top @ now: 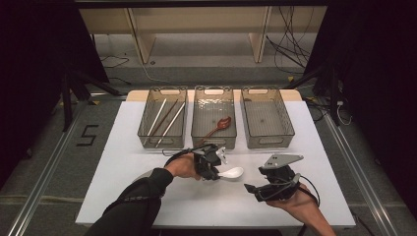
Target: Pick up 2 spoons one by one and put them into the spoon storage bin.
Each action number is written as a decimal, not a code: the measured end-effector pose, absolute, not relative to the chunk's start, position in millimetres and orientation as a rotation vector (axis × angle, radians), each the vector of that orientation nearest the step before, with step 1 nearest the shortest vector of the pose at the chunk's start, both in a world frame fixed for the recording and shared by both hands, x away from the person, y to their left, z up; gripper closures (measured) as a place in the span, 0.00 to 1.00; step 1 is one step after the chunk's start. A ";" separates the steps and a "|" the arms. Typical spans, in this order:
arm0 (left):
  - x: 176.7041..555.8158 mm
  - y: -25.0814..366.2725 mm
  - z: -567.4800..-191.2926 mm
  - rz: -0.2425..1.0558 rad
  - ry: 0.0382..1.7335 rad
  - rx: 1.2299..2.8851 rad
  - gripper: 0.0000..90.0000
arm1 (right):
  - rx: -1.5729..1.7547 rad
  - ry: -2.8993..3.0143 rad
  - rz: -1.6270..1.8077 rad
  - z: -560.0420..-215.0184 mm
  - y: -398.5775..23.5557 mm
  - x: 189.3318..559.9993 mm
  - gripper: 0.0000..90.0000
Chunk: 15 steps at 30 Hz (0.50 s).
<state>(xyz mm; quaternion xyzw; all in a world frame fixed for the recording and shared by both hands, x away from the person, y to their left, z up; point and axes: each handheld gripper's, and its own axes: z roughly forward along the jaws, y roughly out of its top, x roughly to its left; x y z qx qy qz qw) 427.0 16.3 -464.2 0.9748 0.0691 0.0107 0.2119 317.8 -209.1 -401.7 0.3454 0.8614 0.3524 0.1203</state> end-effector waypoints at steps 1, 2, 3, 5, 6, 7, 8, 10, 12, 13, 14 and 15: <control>426.9 16.2 -464.1 0.030 0.196 2.709 0.84 | 1.009 2.516 1.029 -401.6 -209.2 317.8 0.30; 427.1 16.1 -463.9 0.028 0.203 2.711 0.84 | 1.008 2.515 1.030 -401.4 -209.3 317.9 0.30; 427.1 16.0 -463.9 0.021 0.217 2.708 0.84 | 1.009 2.513 1.031 -401.3 -209.5 317.8 0.30; 428.0 16.3 -463.7 0.019 0.222 2.712 0.84 | 1.007 2.511 1.032 -400.8 -209.8 317.6 0.30; 427.8 16.1 -464.1 0.016 0.239 2.705 0.84 | 1.007 2.510 1.034 -400.6 -209.8 317.5 0.30; 428.2 16.0 -464.0 0.011 0.248 2.706 0.84 | 1.006 2.510 1.033 -400.6 -209.8 317.6 0.30; 428.2 15.9 -464.0 0.007 0.264 2.703 0.85 | 1.009 2.511 1.032 -400.8 -209.7 317.6 0.30; 429.3 16.0 -463.7 -0.008 0.289 2.703 0.85 | 1.008 2.511 1.032 -401.0 -209.9 317.8 0.30; 430.2 16.2 -463.9 -0.016 0.317 2.697 0.85 | 1.015 2.510 1.032 -400.6 -210.0 317.6 0.30; 430.7 16.5 -463.9 -0.024 0.324 2.696 0.85 | 1.014 2.509 1.033 -400.4 -210.2 317.5 0.30; 431.3 16.5 -464.0 -0.029 0.334 2.693 0.85 | 1.015 2.507 1.035 -400.1 -210.3 317.4 0.30; 431.8 16.7 -463.9 -0.033 0.341 2.694 0.85 | 1.012 2.508 1.035 -400.3 -210.4 317.8 0.30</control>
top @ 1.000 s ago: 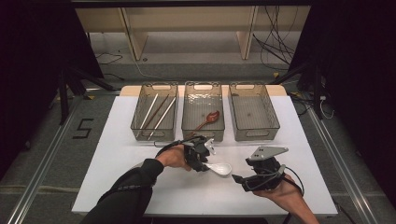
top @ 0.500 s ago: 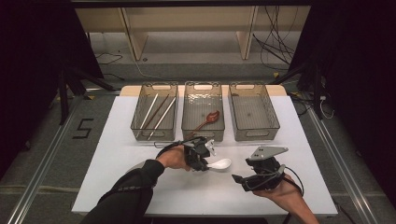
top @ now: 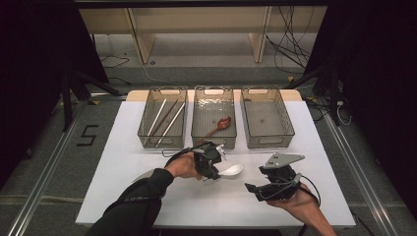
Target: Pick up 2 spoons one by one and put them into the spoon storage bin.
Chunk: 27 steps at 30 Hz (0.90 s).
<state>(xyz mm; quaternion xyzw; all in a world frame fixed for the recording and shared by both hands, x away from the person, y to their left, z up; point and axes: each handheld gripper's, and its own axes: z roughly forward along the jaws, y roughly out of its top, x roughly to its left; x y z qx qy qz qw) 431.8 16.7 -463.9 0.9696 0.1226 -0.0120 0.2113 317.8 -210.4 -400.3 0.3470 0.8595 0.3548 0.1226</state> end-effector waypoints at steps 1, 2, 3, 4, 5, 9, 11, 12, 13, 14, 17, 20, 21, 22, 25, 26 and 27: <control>431.2 16.2 -464.5 -0.039 0.365 2.680 0.85 | 1.012 2.508 1.035 -400.3 -210.4 317.8 0.30; 431.5 16.3 -464.3 -0.038 0.367 2.682 0.85 | 1.013 2.508 1.034 -400.5 -210.3 317.8 0.30; 431.4 16.4 -464.2 -0.038 0.373 2.681 0.85 | 1.014 2.509 1.032 -400.4 -210.3 317.6 0.30; 431.7 16.6 -464.1 -0.039 0.377 2.684 0.85 | 1.014 2.509 1.032 -400.4 -210.3 317.6 0.30; 431.8 16.5 -464.0 -0.041 0.382 2.683 0.85 | 1.016 2.506 1.035 -400.1 -210.5 317.6 0.30; 432.8 17.0 -463.9 -0.043 0.403 2.678 0.85 | 1.011 2.507 1.037 -400.2 -210.9 317.8 0.30; 433.7 18.1 -464.4 -0.056 0.422 2.662 0.85 | 1.015 2.507 1.037 -400.1 -210.7 317.7 0.30; 433.9 18.6 -464.4 -0.054 0.428 2.660 0.85 | 1.012 2.507 1.037 -400.0 -210.8 317.7 0.30; 434.0 18.9 -464.3 -0.054 0.434 2.659 0.85 | 1.014 2.507 1.036 -400.0 -210.8 317.7 0.30; 434.1 19.2 -463.8 -0.054 0.443 2.661 0.85 | 1.014 2.507 1.036 -400.0 -211.0 317.8 0.30; 435.2 20.9 -462.9 -0.056 0.467 2.656 0.85 | 1.014 2.506 1.038 -400.2 -211.3 318.0 0.30; 435.0 22.2 -459.8 -0.060 0.475 2.648 0.85 | 1.011 2.507 1.038 -400.0 -211.1 317.8 0.30; 435.3 22.9 -458.5 -0.061 0.482 2.645 0.85 | 1.012 2.507 1.038 -400.0 -211.1 317.8 0.30; 435.9 24.1 -456.7 -0.057 0.489 2.635 0.85 | 1.012 2.507 1.037 -400.1 -211.1 317.9 0.30; 437.1 28.0 -450.7 -0.076 0.513 2.596 0.85 | 1.011 2.507 1.037 -400.3 -211.1 318.0 0.30; 437.1 29.2 -448.2 -0.072 0.513 2.587 0.85 | 1.015 2.507 1.036 -400.3 -211.0 317.9 0.30; 437.2 30.3 -445.3 -0.080 0.520 2.576 0.85 | 1.011 2.507 1.038 -400.3 -211.0 317.9 0.30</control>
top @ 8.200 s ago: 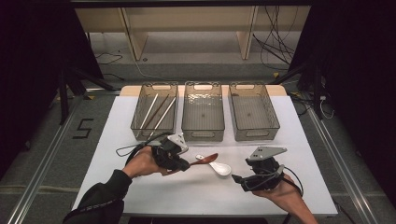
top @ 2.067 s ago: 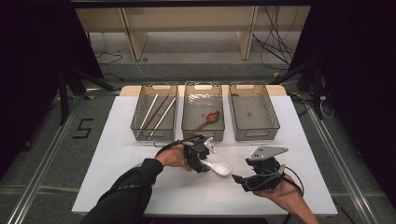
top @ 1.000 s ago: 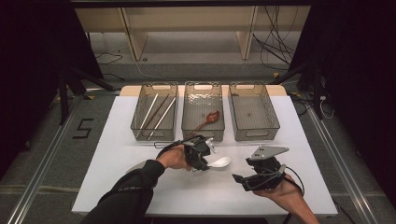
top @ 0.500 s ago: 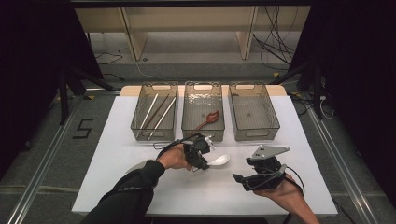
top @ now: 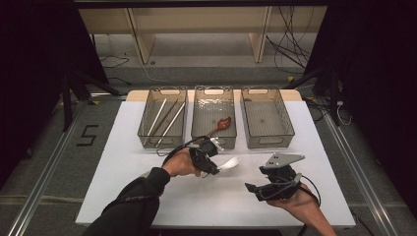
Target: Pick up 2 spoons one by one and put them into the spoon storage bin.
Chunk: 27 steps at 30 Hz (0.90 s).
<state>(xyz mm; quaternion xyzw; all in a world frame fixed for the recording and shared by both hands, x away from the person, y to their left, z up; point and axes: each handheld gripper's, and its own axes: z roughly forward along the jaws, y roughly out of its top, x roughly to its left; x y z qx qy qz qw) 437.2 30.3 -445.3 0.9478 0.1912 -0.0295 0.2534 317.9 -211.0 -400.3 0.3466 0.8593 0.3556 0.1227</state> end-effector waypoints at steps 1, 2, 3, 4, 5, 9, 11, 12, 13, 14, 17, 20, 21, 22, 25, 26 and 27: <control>437.7 31.8 -442.5 -0.083 0.525 2.560 0.85 | 1.013 2.507 1.037 -400.3 -210.9 317.9 0.30; 438.5 33.5 -438.9 -0.085 0.533 2.549 0.85 | 1.014 2.507 1.037 -400.4 -210.9 317.9 0.30; 439.4 35.2 -435.6 -0.078 0.536 2.535 0.85 | 1.014 2.507 1.036 -400.4 -210.9 317.9 0.30; 439.7 36.9 -432.1 -0.073 0.543 2.523 0.85 | 1.012 2.507 1.037 -400.4 -210.9 317.9 0.30; 440.4 38.6 -428.8 -0.067 0.547 2.509 0.85 | 1.013 2.506 1.038 -400.4 -210.9 317.8 0.30; 442.5 46.1 -415.8 -0.048 0.579 2.450 0.85 | 1.016 2.506 1.037 -400.5 -210.8 317.9 0.30; 444.1 50.0 -409.9 -0.038 0.586 2.429 0.85 | 1.017 2.506 1.037 -400.7 -210.8 318.1 0.30; 444.7 51.7 -407.1 -0.029 0.591 2.421 0.85 | 1.018 2.506 1.036 -400.8 -210.7 318.0 0.30; 445.5 53.0 -404.6 -0.021 0.598 2.409 0.85 | 1.018 2.507 1.036 -400.9 -210.6 317.9 0.30; 446.4 54.1 -402.3 -0.015 0.605 2.400 0.85 | 1.019 2.508 1.036 -401.0 -210.5 318.0 0.30; 449.1 55.7 -396.4 0.005 0.623 2.379 0.85 | 1.019 2.509 1.034 -401.2 -210.2 318.0 0.30; 453.5 56.5 -390.7 0.028 0.642 2.364 0.85 | 1.019 2.509 1.033 -401.2 -210.1 318.0 0.30; 455.1 56.7 -388.6 0.033 0.646 2.361 0.85 | 1.021 2.507 1.035 -401.2 -210.1 318.0 0.30; 456.6 56.7 -386.7 0.040 0.652 2.353 0.85 | 1.022 2.507 1.036 -401.2 -210.3 318.1 0.30; 461.5 56.4 -381.0 0.068 0.661 2.347 0.85 | 1.018 2.509 1.036 -401.3 -210.7 318.2 0.30; 463.1 56.1 -379.1 0.072 0.671 2.342 0.85 | 1.019 2.509 1.036 -401.3 -210.6 318.2 0.30; 464.9 56.1 -377.5 0.077 0.672 2.339 0.85 | 1.021 2.510 1.036 -401.1 -210.5 317.9 0.30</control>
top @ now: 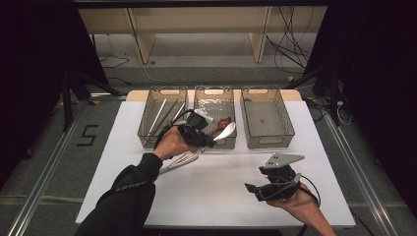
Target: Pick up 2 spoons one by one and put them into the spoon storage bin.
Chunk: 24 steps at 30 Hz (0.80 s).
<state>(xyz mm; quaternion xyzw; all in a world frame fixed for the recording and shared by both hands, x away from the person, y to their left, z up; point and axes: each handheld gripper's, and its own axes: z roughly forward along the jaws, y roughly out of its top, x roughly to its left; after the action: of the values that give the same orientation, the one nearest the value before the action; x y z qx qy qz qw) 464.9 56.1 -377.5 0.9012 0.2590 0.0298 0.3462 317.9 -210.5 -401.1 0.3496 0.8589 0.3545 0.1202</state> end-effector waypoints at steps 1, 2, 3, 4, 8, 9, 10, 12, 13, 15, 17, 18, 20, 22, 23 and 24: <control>466.6 55.9 -376.0 0.080 0.680 2.332 0.85 | 1.021 2.510 1.036 -401.0 -210.4 317.8 0.30; 468.7 56.2 -374.4 0.085 0.682 2.331 0.85 | 1.020 2.510 1.037 -400.9 -210.5 317.8 0.30; 470.5 56.2 -373.1 0.091 0.687 2.326 0.85 | 1.021 2.510 1.037 -400.9 -210.5 317.8 0.30; 472.2 56.3 -371.8 0.097 0.695 2.323 0.85 | 1.021 2.510 1.037 -401.0 -210.5 317.9 0.30; 479.8 56.7 -367.5 0.108 0.727 2.308 0.85 | 1.018 2.510 1.037 -401.3 -210.7 318.2 0.30; 481.8 56.8 -366.4 0.108 0.734 2.305 0.85 | 1.019 2.510 1.036 -401.4 -210.6 318.3 0.30; 483.6 57.0 -365.3 0.112 0.741 2.303 0.85 | 1.019 2.511 1.036 -401.5 -210.6 318.3 0.30; 486.9 56.8 -363.1 0.120 0.747 2.303 0.85 | 1.018 2.512 1.034 -401.6 -210.5 318.3 0.30; 488.5 56.4 -362.5 0.124 0.755 2.297 0.85 | 1.018 2.512 1.036 -401.6 -210.5 318.3 0.30; 492.1 56.3 -361.2 0.131 0.770 2.288 0.85 | 1.017 2.511 1.037 -401.6 -210.7 318.4 0.30; 496.2 56.3 -360.1 0.148 0.776 2.293 0.85 | 1.017 2.511 1.037 -401.6 -210.9 318.3 0.30; 497.8 55.9 -359.9 0.153 0.789 2.282 0.85 | 1.018 2.511 1.038 -401.4 -210.9 318.3 0.30; 501.2 55.9 -359.5 0.157 0.798 2.277 0.85 | 1.018 2.511 1.039 -401.4 -210.7 318.2 0.30; 505.0 56.8 -359.2 0.161 0.804 2.267 0.85 | 1.017 2.512 1.037 -401.5 -210.7 318.2 0.30; 506.6 56.6 -359.8 0.163 0.814 2.261 0.85 | 1.018 2.512 1.037 -401.6 -210.7 318.3 0.30; 508.5 56.4 -360.6 0.172 0.818 2.262 0.85 | 1.017 2.512 1.038 -401.6 -210.8 318.4 0.30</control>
<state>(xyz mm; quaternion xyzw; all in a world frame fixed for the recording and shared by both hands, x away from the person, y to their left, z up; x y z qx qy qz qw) 508.5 56.4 -360.6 0.8763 0.3169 0.0667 0.3568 318.4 -210.8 -401.6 0.3479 0.8594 0.3551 0.1194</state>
